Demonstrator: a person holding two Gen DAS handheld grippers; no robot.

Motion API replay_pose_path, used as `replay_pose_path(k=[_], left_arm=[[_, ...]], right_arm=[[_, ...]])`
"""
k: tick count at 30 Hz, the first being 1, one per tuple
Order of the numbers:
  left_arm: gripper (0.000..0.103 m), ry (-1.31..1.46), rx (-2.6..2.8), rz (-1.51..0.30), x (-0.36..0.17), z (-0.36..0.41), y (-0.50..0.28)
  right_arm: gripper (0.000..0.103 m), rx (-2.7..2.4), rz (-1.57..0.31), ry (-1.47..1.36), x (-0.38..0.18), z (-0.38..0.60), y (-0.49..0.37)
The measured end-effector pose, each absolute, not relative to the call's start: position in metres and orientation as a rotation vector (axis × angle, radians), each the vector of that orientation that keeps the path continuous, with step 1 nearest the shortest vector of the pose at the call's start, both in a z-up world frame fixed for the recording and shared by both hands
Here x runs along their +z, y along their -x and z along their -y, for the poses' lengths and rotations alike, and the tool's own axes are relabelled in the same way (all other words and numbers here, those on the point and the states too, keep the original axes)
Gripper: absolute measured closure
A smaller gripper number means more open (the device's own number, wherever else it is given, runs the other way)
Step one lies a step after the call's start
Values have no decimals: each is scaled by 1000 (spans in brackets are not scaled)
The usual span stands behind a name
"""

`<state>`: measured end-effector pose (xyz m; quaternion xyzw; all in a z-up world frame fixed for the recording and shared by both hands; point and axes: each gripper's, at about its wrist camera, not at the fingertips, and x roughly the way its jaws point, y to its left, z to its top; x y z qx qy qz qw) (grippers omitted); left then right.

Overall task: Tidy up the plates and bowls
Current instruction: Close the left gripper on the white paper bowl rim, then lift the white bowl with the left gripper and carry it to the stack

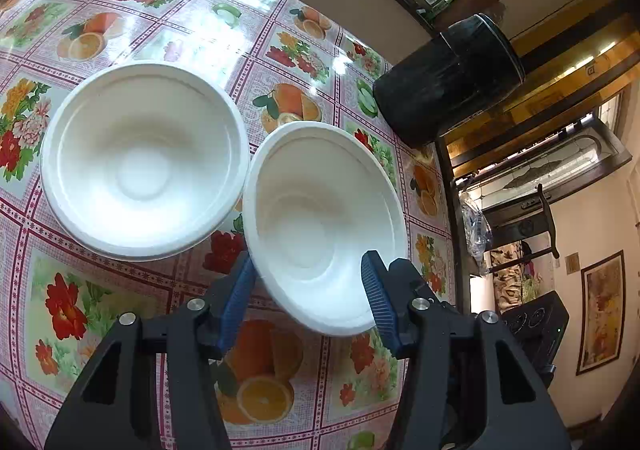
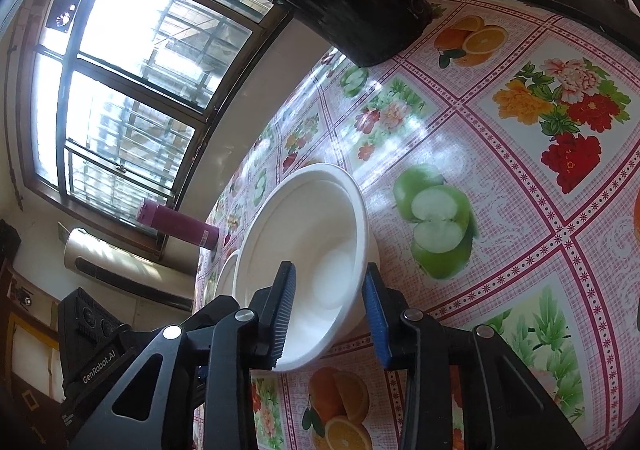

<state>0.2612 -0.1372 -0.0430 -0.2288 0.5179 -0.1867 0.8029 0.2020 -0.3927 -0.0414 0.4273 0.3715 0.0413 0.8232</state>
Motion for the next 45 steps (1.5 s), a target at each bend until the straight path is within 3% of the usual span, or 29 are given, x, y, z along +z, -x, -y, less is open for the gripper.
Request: replay_pose_path(k=[2,13,21,45], left_arm=[[51,489,-403,-1109,-43,136,-261],[79,469,-360,-1122,-53,130,-262],[89,479,-353,-1147,-61,130,-264],[90,455,-377,-1129,-57,112,-222]], right_arm=[[76,84,-789,-908,-42,393,-202],[94,40,-798,-894,-48,395,-204],[94,57,-806,-899,-49,391,-208],[94,92,-833,-852,-40,380,-176]])
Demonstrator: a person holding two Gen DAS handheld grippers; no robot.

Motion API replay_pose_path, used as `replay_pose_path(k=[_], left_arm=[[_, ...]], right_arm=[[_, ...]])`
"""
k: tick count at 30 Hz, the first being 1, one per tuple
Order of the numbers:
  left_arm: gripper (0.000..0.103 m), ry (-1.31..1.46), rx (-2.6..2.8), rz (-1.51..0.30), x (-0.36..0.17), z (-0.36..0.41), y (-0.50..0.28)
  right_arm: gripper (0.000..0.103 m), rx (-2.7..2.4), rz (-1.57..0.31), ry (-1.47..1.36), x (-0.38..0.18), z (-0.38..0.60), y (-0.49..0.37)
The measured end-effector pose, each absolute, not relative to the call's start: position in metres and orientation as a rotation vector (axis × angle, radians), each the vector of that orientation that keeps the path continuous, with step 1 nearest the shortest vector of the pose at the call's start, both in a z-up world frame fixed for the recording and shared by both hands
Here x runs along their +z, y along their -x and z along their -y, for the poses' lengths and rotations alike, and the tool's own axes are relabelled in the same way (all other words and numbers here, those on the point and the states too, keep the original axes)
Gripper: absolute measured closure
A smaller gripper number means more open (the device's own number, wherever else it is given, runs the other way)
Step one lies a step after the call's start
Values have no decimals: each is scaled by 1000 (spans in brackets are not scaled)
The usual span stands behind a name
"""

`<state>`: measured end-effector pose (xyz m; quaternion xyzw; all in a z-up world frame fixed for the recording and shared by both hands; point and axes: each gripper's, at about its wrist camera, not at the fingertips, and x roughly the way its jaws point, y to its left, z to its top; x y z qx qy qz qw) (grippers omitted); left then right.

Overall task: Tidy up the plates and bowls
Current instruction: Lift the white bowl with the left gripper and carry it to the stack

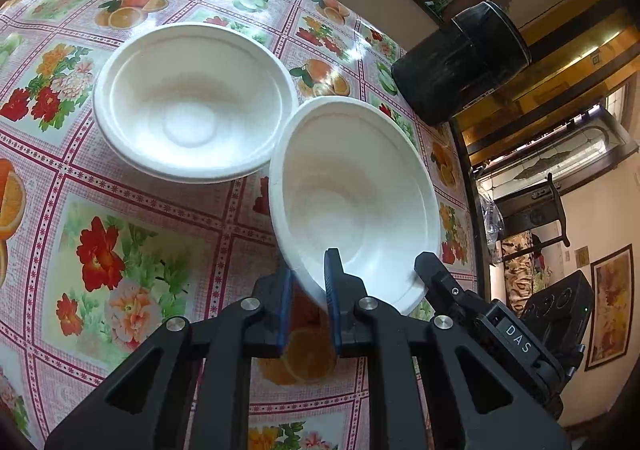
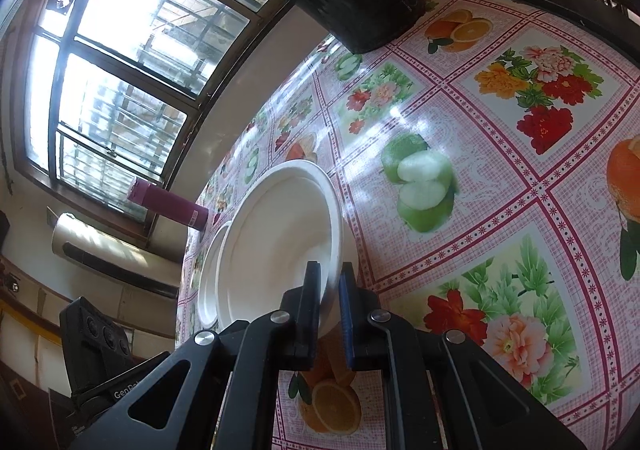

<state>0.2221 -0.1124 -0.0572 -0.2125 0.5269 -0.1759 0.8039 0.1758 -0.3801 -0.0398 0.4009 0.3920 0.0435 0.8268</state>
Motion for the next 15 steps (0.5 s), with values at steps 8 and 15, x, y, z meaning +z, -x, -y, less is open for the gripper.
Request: replay_pose_path(k=[8,15], left_arm=[[90,411,-366,-1076,-46,83,-171],[90,386,-329,-971,-25,32,-103]], right_arm=[[94,176,-826,-808,-30,347,-127],[94,302,-820,-755,-8,298,-84]])
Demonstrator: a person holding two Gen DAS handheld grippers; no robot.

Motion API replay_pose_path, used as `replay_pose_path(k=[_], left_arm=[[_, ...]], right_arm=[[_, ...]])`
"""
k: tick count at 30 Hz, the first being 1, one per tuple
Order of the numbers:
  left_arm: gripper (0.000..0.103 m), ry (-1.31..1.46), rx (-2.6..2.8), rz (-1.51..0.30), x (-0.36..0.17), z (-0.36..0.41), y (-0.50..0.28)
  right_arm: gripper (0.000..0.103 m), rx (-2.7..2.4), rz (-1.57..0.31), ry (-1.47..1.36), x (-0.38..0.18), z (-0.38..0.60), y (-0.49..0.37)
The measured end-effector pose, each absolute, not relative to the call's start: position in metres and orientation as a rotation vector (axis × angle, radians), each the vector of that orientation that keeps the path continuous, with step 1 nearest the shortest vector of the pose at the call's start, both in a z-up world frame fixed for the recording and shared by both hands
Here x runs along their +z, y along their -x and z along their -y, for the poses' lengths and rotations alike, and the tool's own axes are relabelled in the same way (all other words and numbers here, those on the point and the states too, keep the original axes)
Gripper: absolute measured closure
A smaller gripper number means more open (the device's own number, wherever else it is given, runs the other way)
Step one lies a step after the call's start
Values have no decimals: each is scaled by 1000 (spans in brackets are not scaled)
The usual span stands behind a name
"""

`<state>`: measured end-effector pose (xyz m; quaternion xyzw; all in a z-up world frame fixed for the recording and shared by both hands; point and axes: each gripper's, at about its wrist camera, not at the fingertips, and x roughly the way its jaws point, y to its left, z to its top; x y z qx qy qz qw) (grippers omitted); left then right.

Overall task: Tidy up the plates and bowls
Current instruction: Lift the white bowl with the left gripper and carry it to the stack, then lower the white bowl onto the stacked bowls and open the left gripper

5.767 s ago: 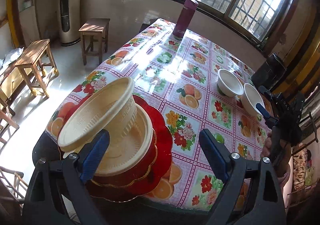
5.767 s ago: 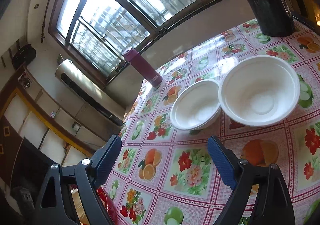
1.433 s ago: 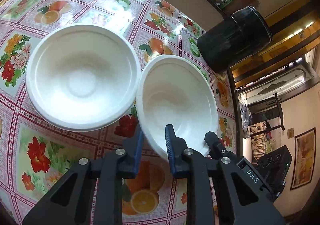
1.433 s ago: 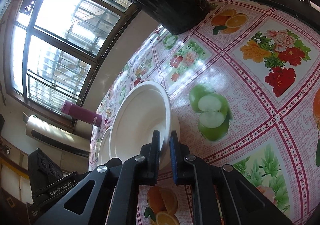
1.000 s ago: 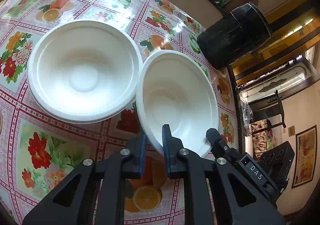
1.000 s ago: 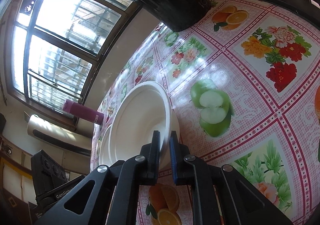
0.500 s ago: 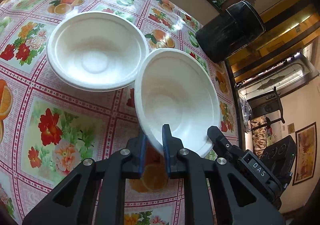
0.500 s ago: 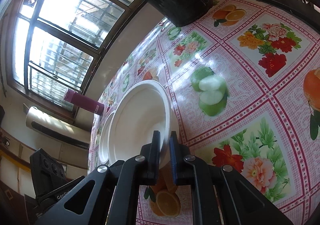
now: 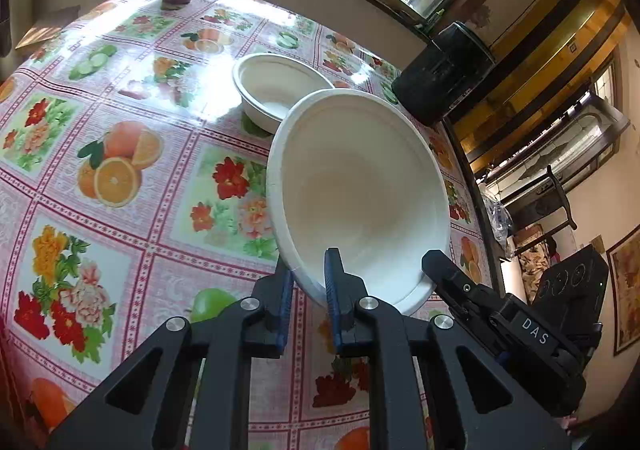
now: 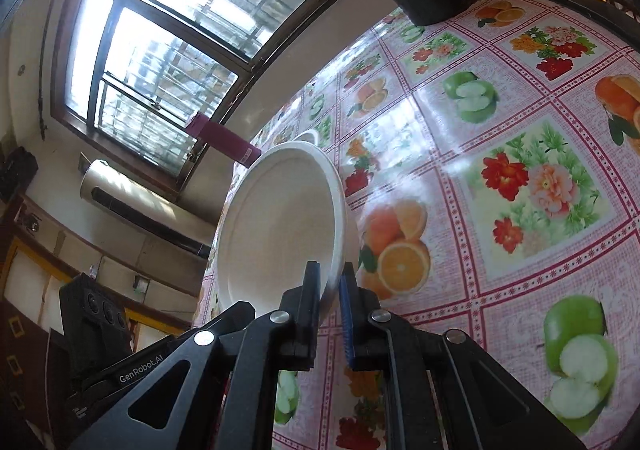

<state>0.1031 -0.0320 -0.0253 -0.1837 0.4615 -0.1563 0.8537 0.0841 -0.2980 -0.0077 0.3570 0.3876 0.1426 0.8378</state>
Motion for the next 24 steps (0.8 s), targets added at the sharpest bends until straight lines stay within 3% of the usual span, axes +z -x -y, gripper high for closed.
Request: replay_pose_path(k=[12,24], left_arm=[[90,385,-148,-726,27,-98,4],[90,450,38,-730,-4,-186,71]], right_arm=[[91,578,-812,-529,53,143,-36],[90,763,-949,-367,30,14,-14]])
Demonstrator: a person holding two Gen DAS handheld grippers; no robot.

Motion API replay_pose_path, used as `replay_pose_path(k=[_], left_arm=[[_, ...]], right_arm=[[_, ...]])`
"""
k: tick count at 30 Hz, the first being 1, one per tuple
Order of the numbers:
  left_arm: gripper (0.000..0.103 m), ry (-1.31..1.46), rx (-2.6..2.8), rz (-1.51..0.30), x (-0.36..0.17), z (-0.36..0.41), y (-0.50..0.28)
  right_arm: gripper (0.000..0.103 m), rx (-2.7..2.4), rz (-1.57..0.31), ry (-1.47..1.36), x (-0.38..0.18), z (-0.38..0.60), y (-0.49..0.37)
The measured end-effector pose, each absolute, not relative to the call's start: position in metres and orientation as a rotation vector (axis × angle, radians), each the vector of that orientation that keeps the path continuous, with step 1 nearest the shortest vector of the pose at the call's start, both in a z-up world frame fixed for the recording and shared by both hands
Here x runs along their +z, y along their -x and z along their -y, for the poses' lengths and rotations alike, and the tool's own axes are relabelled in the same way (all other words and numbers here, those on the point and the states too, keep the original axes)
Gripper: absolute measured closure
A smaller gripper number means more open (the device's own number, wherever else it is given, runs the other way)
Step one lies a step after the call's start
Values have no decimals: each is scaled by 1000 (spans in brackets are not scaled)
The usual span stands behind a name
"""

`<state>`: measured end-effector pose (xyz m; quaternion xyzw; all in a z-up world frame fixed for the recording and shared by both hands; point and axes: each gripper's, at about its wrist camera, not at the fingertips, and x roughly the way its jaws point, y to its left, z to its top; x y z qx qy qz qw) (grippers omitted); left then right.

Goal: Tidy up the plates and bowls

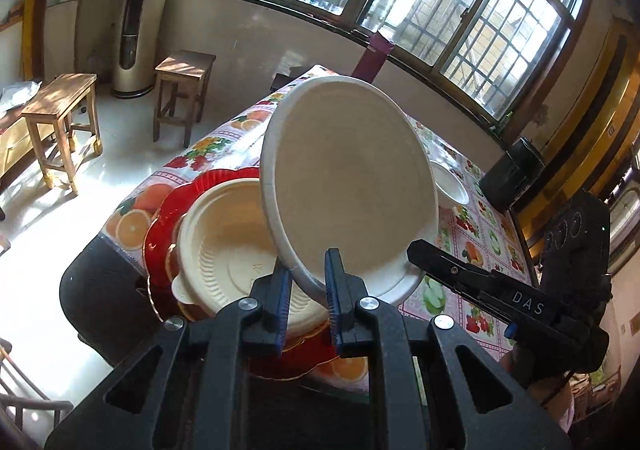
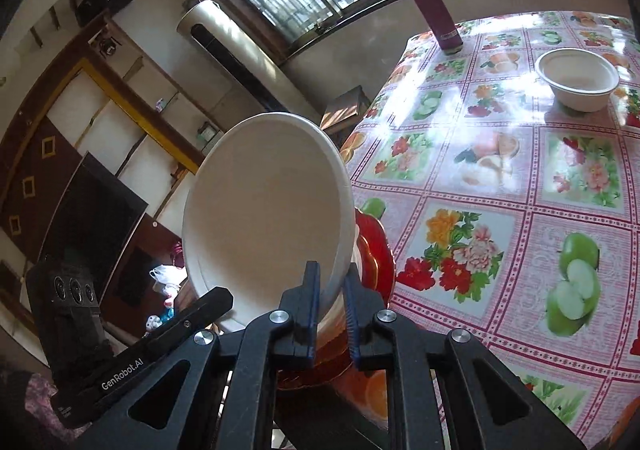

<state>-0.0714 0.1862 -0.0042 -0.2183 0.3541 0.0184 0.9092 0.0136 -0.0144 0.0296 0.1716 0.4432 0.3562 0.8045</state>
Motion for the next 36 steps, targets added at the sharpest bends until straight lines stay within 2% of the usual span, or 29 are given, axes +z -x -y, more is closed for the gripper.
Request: replay_pose_path(k=[10,13,14,15,16,17,18,19,22,27,31,33,36], left_arm=[[89,490,76,-776,-26,-202,80],[84,472,91,-771,-24,-204,82],[75,471,96,-767,-22,-204,83],[62,472,100,-758,-21,-204,85],[55,469,106,-747,-20,-206,87],[42,463,118,-737,-19,-207,90],[38,460,125,-730,-19,-209,92],[38,463,126,-725,-17,-210,93],[37,463,135,-682,-9,-212,99],[19,451,80,-642,7,-195,90],[13,439,-41,-666,16,-163,63],[0,449,-98,-694,17,-146,45],[0,472,-174,-732,20,-120,16]], right_arm=[[88,783,-1023,-328,9,-11,-9],[87,786,-1031,-334,7,-10,-11],[84,789,-1035,-333,6,-10,-11],[82,793,-1034,-332,7,-8,-12],[78,790,-1026,-330,8,-6,-12],[75,786,-1019,-330,10,-3,-12],[72,786,-1016,-334,10,0,-13],[68,790,-1016,-347,11,3,-15],[66,779,-994,-371,12,18,-22],[58,681,-977,-460,6,64,-47],[46,578,-959,-518,0,108,-67],[41,536,-951,-552,-3,132,-77],[37,469,-938,-585,-6,167,-94]])
